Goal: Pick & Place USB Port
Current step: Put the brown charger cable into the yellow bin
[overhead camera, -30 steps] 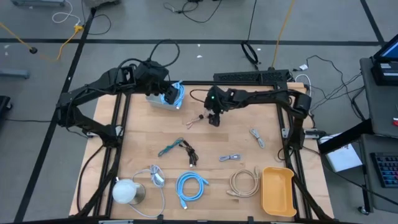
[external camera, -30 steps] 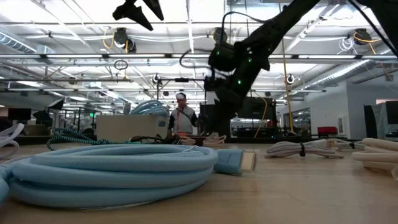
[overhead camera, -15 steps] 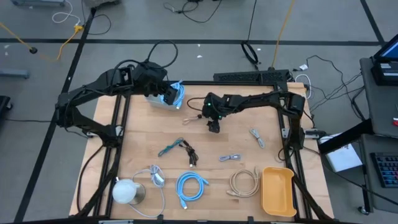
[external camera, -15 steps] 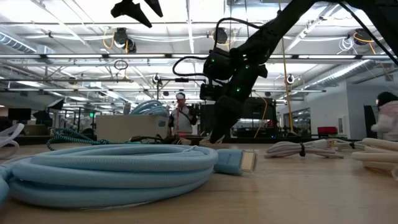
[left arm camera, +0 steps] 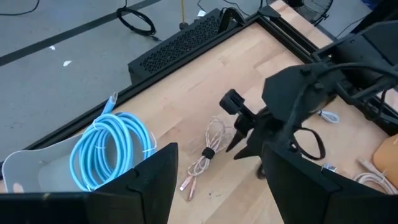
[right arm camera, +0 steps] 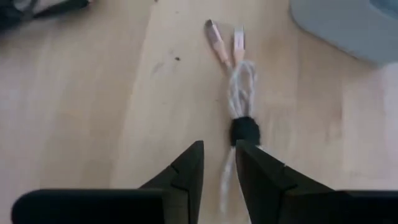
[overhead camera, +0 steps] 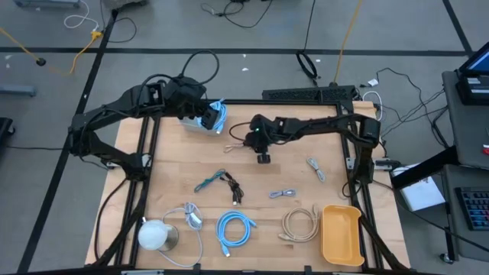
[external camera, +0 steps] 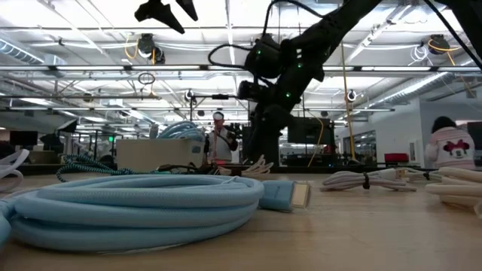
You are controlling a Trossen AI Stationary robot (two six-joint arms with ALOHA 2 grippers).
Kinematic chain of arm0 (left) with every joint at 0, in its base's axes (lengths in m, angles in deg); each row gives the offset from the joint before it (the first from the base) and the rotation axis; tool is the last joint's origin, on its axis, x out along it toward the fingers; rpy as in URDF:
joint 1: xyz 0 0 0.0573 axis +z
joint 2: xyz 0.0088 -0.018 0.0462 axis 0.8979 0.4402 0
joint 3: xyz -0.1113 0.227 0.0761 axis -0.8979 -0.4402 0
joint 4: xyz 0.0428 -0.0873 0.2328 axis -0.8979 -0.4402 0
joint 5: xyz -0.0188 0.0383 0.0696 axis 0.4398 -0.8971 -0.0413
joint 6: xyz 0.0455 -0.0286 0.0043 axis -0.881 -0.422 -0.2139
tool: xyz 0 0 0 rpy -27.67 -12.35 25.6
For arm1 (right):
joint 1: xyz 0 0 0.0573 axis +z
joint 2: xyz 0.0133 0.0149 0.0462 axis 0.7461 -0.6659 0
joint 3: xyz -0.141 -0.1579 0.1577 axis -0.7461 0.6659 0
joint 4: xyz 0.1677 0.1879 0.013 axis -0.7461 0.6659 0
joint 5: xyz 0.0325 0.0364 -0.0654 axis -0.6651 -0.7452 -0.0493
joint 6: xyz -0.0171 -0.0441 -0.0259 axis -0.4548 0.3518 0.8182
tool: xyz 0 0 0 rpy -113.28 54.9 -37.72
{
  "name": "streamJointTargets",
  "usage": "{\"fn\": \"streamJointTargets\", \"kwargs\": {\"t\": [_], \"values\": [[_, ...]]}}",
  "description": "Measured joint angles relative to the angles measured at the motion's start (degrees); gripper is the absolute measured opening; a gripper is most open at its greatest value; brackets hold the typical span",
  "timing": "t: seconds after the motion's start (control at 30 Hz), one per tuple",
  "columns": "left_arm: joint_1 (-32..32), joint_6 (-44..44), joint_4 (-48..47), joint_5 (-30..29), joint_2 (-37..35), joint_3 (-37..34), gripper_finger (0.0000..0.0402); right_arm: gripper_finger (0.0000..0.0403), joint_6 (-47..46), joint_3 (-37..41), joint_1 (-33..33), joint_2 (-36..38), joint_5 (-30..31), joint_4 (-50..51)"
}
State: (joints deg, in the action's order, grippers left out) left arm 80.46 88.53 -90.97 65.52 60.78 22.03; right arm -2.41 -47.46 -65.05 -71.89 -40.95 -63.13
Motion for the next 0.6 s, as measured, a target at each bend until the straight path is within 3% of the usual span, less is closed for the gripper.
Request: {"fn": "streamJointTargets", "kwargs": {"t": [0.17,0.47,0.6], "values": [[0.0,-0.1,0.0,0.0,0.0,0.0,0.0234,0.0104,4.0,0.1,0.1,-0.3,6.2,-1.4],[-0.2,0.0,-0.3,0.1,0.0,0.0,0.0234,0.0177,-0.3,0.0,-2.9,-1.1,5.7,-1.0],[-0.2,0.0,-0.3,0.1,0.0,0.0,0.0234,0.0200,-1.1,0.1,-4.3,-1.3,2.8,2.0]]}}
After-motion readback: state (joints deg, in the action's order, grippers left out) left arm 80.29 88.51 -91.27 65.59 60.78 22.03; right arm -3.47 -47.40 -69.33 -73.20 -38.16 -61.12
